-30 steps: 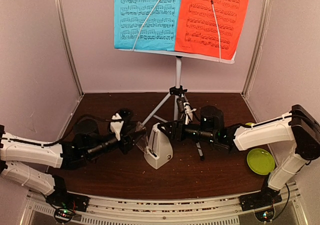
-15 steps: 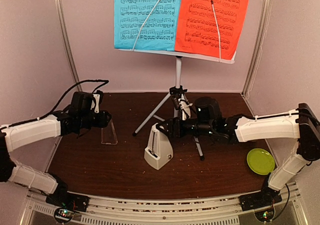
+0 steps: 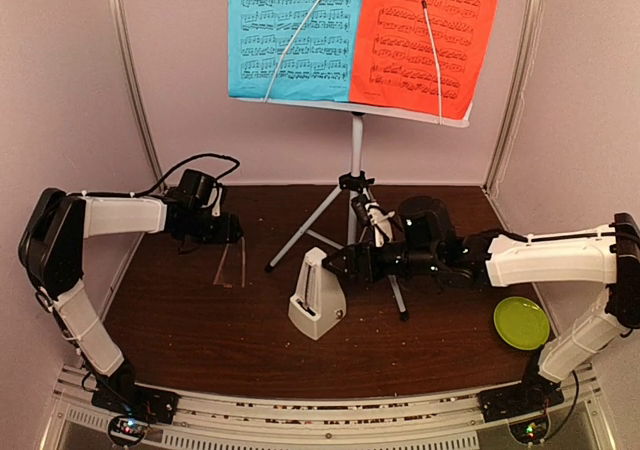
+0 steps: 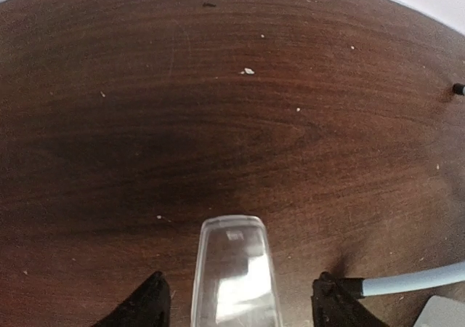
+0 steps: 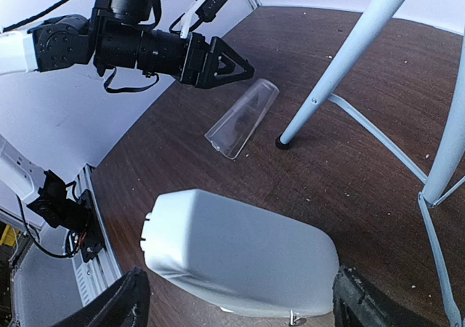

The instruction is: Set up the instrument practice props

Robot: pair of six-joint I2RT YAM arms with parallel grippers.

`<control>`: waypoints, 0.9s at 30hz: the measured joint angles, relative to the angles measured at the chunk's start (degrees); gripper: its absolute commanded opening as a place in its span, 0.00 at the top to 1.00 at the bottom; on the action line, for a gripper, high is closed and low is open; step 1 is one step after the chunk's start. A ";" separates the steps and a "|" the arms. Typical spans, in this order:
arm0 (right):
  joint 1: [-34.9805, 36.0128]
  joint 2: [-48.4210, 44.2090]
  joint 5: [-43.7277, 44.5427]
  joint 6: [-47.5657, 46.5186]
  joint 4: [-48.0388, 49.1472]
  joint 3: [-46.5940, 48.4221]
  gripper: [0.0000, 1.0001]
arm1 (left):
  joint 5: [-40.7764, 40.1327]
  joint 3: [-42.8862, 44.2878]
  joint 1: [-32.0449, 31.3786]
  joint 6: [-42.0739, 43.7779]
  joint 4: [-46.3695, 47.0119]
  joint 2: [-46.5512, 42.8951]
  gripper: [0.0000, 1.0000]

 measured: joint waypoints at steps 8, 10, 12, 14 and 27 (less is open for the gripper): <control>0.22 -3.08 -0.04 -0.13 -1.18 -1.07 0.05 | 1.66 0.42 0.72 -1.60 1.92 1.75 0.02; 0.24 -4.44 -0.02 -0.11 -1.20 -1.27 0.06 | 1.86 0.20 0.79 -1.36 2.84 1.27 0.03; 0.31 -5.88 0.02 -0.07 -1.03 -1.97 0.08 | 2.16 -2.16 0.81 -0.94 4.92 -0.76 0.03; 0.66 -7.69 0.07 0.13 -0.66 -3.74 0.09 | 2.78 -6.10 0.70 -0.50 6.51 -4.57 0.06; 3.15 -1.07 4.15 1.77 1.60 -14.12 0.48 | 6.73 -25.94 -13.92 2.01 19.50 -16.92 0.42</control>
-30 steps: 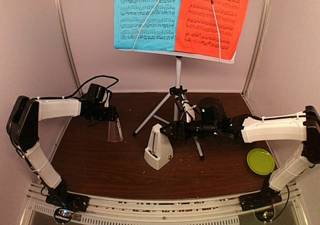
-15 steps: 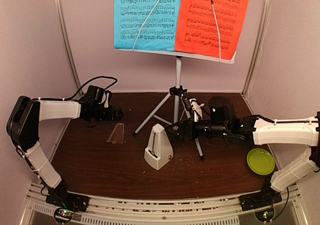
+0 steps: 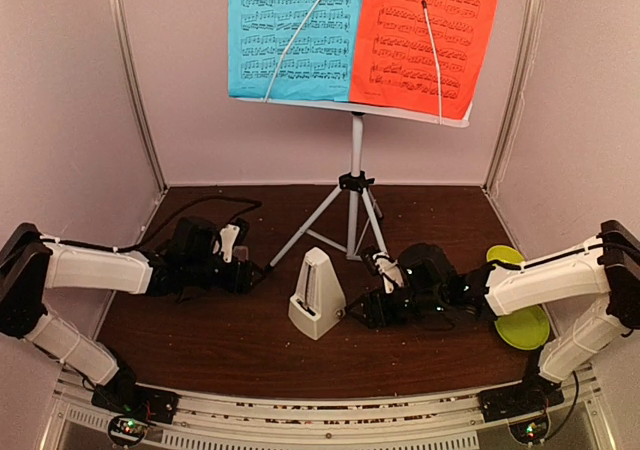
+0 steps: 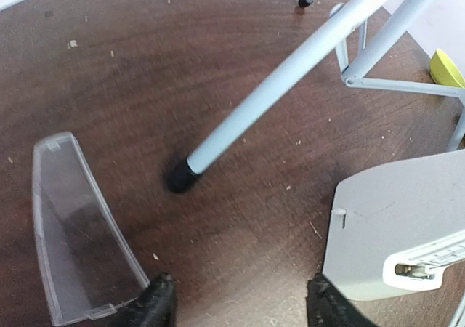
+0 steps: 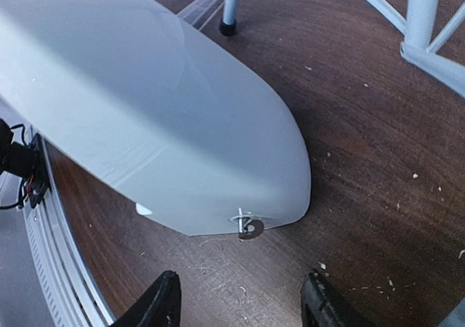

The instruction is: Set up the instrument practice props

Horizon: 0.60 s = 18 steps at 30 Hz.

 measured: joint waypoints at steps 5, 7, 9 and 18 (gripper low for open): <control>0.02 4.13 3.17 -0.28 0.31 1.07 0.61 | 1.81 -0.63 -2.86 -0.57 4.98 4.79 0.53; 0.02 5.75 4.39 -0.39 0.50 1.97 0.64 | 2.38 -0.46 -4.61 -0.61 6.93 7.23 0.55; 0.02 7.02 5.18 -0.46 0.92 2.69 0.65 | 3.10 -0.46 -6.16 -0.85 8.85 9.40 0.57; 0.02 11.87 7.26 -2.34 2.23 7.15 0.65 | 3.56 -2.54 -10.16 -2.34 16.79 11.17 0.60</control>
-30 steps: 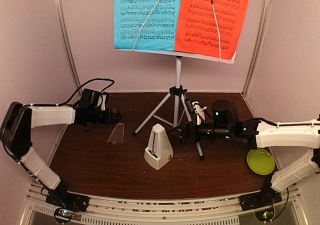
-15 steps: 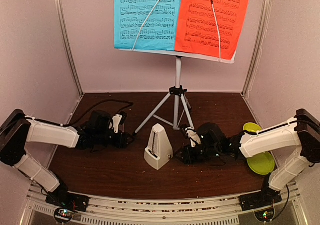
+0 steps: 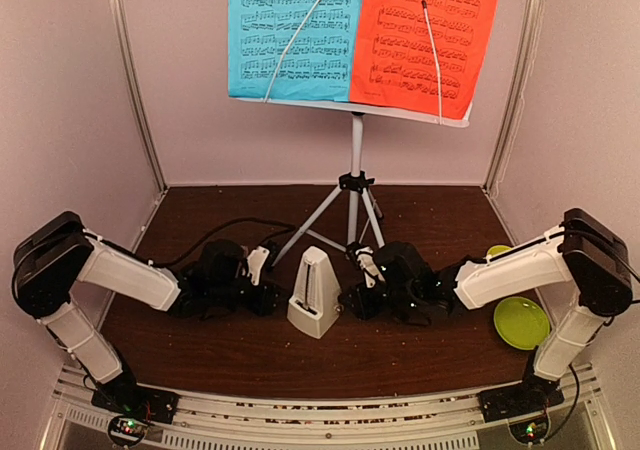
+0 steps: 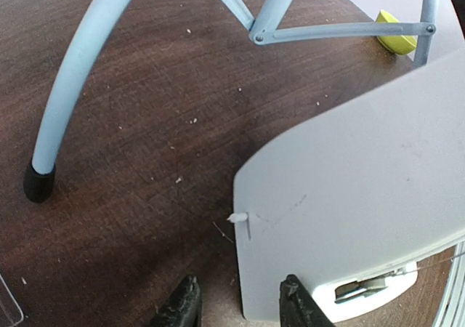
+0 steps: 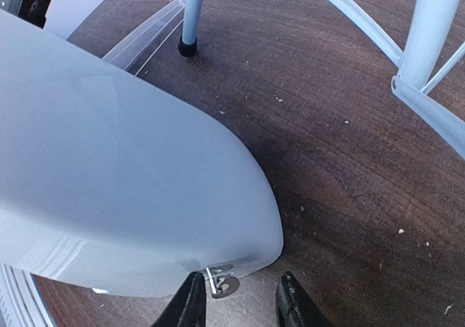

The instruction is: Set up the instrument practice props

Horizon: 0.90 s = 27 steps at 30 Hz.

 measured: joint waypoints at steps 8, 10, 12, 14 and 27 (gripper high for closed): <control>-0.83 1.75 1.20 -1.79 -0.33 2.27 0.59 | -0.04 -0.94 -2.14 -1.62 3.50 0.98 0.61; -1.20 1.73 1.77 -2.32 -0.42 2.27 0.52 | 0.11 -1.36 -2.45 -2.12 4.81 1.16 0.60; -1.36 1.31 2.01 -2.89 -0.98 2.19 0.44 | 0.46 -2.19 -2.54 -2.58 6.21 1.14 0.57; -1.40 -0.44 2.01 -3.45 -1.20 1.44 0.32 | 0.50 -2.89 -2.71 -2.89 6.49 0.87 0.56; 1.16 -12.61 -3.02 -4.85 1.68 -2.60 0.07 | -0.68 -0.46 -2.32 -2.99 4.87 -0.22 0.56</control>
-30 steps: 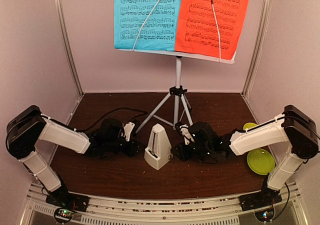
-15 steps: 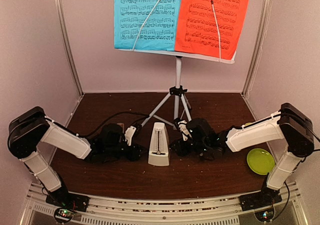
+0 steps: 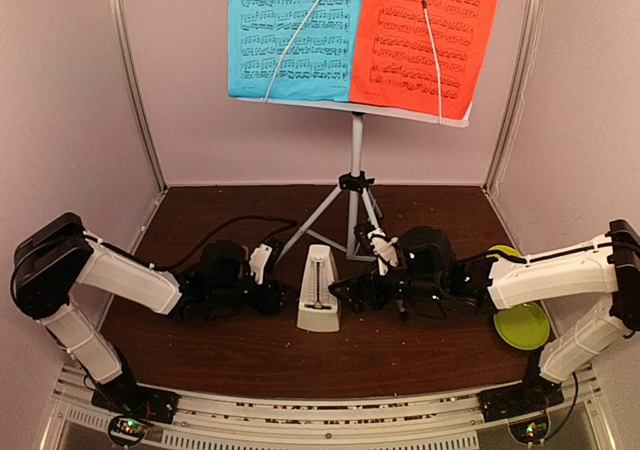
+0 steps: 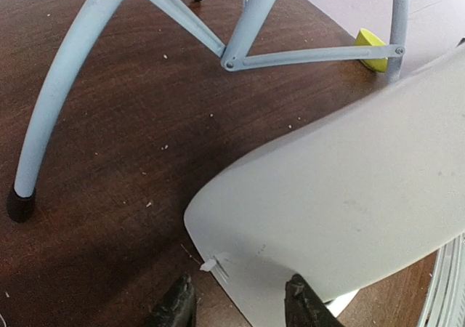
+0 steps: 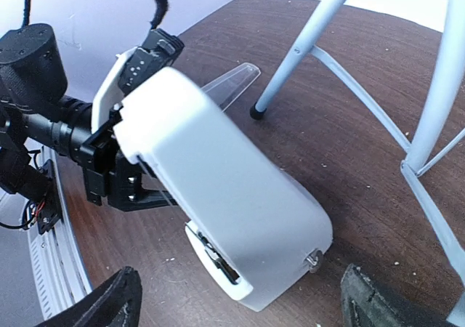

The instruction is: Set up the instrument practice props

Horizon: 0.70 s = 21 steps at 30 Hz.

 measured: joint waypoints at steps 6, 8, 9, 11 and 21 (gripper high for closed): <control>1.88 2.91 0.79 2.27 -0.07 3.21 0.13 | 0.70 -0.02 0.20 -1.29 1.64 1.60 0.56; 2.14 3.58 1.57 2.95 0.07 3.96 0.14 | 0.96 -0.09 0.20 -1.73 2.40 1.81 0.56; 2.21 3.91 2.01 3.39 0.20 4.24 0.15 | 1.11 -0.13 0.20 -1.95 2.86 1.88 0.56; 2.23 4.35 2.86 4.02 0.22 4.57 0.20 | 1.27 -0.20 0.20 -2.27 3.65 2.08 0.56; 2.23 6.36 7.48 5.68 -0.20 6.08 0.39 | 1.42 -0.24 0.02 -2.84 4.66 2.47 0.56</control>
